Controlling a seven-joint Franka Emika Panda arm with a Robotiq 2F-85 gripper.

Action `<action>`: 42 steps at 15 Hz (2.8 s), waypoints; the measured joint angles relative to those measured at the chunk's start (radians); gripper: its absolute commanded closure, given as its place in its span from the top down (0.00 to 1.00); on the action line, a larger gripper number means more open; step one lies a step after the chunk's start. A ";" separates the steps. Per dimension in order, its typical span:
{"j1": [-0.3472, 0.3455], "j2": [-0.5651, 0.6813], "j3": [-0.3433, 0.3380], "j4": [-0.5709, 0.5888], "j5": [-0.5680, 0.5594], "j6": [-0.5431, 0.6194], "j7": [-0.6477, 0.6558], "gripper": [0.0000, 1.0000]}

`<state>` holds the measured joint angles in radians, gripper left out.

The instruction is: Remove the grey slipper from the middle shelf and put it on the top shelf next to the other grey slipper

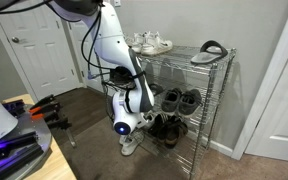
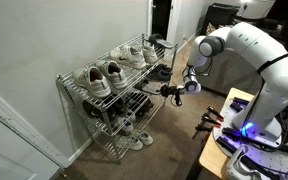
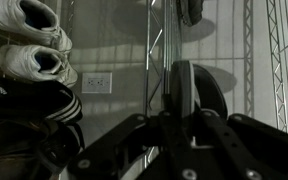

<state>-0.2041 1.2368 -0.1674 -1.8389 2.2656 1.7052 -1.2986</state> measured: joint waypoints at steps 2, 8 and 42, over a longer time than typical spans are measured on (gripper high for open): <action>0.004 -0.008 -0.012 -0.019 -0.020 -0.001 0.002 0.06; 0.033 -0.104 -0.077 -0.150 -0.134 0.003 0.011 0.05; 0.021 -1.273 -0.187 -0.887 -1.103 0.737 0.677 0.06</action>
<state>-0.1830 -0.0362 -0.3542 -2.7263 1.1629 2.4421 -0.6221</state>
